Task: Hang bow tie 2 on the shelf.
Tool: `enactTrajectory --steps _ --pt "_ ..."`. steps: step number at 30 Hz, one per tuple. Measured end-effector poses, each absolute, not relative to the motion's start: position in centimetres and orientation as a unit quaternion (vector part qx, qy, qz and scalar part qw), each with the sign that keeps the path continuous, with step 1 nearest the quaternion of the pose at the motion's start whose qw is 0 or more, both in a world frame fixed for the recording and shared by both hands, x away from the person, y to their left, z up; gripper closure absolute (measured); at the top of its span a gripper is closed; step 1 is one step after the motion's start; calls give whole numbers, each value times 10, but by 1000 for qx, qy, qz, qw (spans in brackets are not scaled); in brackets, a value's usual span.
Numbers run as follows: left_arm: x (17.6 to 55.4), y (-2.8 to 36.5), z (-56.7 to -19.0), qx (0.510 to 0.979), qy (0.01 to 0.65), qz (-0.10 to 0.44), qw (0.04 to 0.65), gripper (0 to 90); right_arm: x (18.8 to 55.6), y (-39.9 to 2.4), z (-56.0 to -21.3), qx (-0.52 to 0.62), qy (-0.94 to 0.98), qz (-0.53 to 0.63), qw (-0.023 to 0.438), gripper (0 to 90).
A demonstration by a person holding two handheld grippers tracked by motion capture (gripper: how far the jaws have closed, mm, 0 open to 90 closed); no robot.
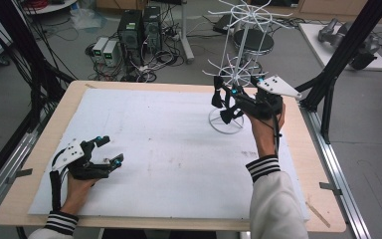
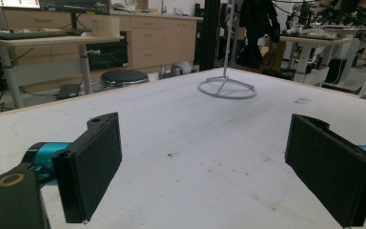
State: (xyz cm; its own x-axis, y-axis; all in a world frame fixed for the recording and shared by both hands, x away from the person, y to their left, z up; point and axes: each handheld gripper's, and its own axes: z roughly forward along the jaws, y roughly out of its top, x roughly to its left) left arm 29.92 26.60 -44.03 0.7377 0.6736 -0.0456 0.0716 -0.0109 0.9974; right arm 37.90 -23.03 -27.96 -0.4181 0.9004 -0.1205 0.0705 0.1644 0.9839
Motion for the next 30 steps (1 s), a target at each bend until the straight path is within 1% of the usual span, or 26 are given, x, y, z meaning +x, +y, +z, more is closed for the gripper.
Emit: enactTrajectory --steps 2,5,6,12,19,25,28,30 --pt "299 266 -440 669 280 233 648 126 376 -231 -279 374 655 529 389 217" --pt "298 268 -439 665 283 238 649 126 369 -232 -276 369 665 520 388 126" --pt "298 269 -439 664 283 238 650 126 367 -232 -275 366 666 522 388 118" --pt "297 269 -439 663 283 242 650 126 352 -236 -276 341 677 531 377 118" --pt "293 271 -439 660 285 252 648 126 327 -245 -291 336 669 554 365 118" --pt "291 271 -442 657 281 266 647 126 300 -259 -321 336 656 574 356 118" --pt "289 271 -443 656 279 273 646 126 286 -264 -339 338 649 575 367 118" --pt "289 270 -444 657 280 275 644 126 276 -268 -353 342 644 579 366 118"
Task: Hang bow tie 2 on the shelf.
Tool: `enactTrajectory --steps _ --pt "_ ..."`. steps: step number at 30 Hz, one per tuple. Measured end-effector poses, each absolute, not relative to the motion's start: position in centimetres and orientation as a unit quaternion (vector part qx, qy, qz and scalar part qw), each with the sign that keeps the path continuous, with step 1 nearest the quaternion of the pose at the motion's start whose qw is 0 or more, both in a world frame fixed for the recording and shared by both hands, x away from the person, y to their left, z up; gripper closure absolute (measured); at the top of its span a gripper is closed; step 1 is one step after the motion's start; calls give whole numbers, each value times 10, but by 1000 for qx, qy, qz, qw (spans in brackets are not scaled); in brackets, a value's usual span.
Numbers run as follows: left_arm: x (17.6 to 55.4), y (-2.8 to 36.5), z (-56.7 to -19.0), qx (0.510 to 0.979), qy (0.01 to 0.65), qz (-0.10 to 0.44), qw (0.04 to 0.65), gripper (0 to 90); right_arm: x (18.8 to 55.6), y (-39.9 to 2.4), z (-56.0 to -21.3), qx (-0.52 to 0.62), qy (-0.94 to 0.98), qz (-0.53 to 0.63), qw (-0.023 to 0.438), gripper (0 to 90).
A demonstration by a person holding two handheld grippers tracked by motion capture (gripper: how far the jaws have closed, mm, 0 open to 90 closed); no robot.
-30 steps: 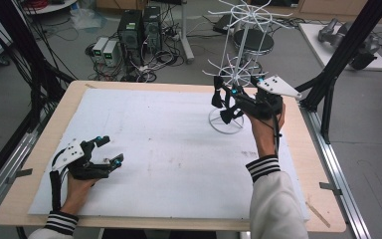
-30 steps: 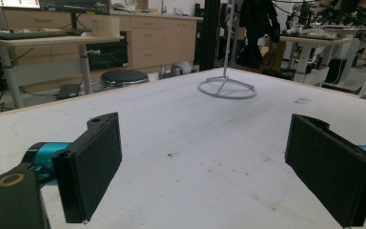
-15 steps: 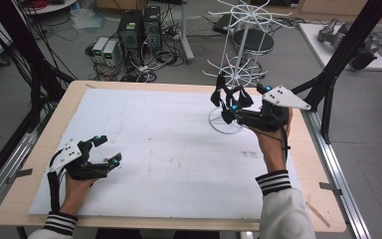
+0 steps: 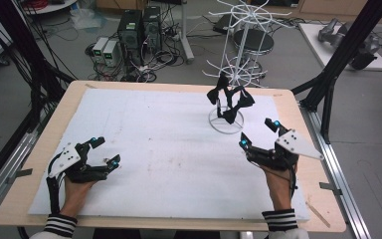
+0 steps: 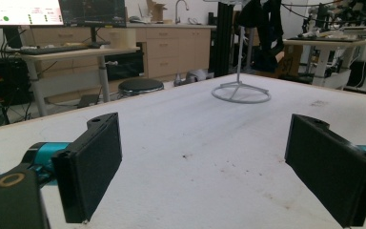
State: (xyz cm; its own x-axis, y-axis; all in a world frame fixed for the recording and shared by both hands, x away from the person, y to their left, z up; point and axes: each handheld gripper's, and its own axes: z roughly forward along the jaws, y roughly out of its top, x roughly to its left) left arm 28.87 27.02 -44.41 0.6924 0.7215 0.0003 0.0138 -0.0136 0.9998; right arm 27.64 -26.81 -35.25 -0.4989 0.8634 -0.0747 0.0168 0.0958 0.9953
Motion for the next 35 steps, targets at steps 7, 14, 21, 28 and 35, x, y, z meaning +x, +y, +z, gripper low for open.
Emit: enactTrajectory --steps 7,14,21,28,35 --pt "287 269 -447 659 280 277 641 125 259 -279 -387 353 629 589 364 118" --pt "284 270 -452 650 291 280 644 122 251 -282 -412 357 624 592 364 118" --pt "281 270 -453 642 299 291 643 122 249 -282 -439 363 620 595 360 118" --pt "280 270 -454 639 300 297 643 122 252 -282 -453 373 631 582 353 118" --pt "279 270 -454 638 301 299 643 122 249 -284 -454 371 618 593 358 118"
